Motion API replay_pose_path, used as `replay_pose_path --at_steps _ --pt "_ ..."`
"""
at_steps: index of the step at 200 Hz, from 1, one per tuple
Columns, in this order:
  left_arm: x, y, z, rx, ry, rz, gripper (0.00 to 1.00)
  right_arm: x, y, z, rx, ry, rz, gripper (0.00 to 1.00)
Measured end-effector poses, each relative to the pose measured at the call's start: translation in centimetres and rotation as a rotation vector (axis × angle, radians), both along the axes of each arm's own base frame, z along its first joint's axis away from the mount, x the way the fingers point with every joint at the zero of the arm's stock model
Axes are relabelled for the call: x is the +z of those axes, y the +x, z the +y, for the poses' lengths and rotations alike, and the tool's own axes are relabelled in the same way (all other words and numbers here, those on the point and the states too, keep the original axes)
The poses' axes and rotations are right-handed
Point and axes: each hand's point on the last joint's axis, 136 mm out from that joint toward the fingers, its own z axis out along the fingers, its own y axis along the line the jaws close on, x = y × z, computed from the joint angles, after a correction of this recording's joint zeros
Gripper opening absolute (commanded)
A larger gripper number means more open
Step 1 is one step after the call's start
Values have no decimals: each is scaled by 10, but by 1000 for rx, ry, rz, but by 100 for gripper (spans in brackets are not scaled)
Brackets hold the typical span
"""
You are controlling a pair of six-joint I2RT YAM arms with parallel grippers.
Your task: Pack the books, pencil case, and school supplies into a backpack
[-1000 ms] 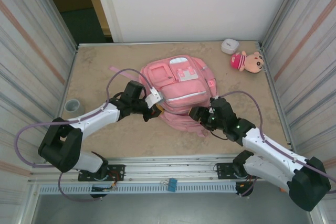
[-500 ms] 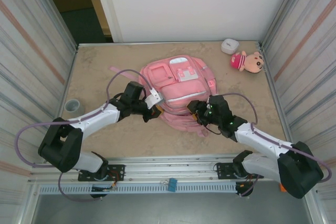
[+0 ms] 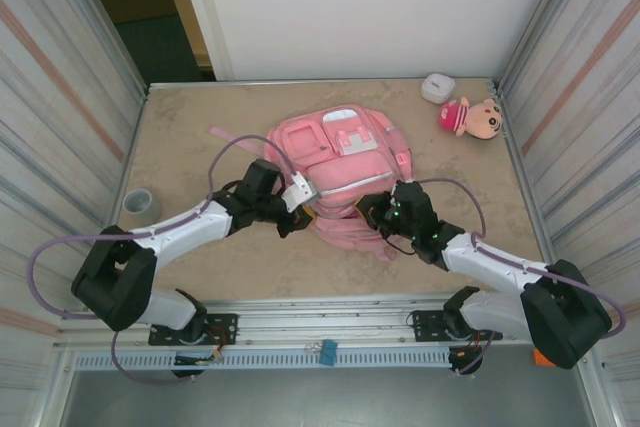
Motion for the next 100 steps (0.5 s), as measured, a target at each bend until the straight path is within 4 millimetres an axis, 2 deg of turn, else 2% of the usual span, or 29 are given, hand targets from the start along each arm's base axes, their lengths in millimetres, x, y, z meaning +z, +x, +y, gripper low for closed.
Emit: replay_pose_path --at_steps 48,73,100 --pt "3 -12 -21 1 -5 -12 1 -3 7 14 17 6 -11 2" --pt "0 -13 -30 26 3 -18 8 0 13 18 17 15 -24 2" --pt "-5 -17 -37 27 8 -9 22 0 12 19 28 7 -31 1"
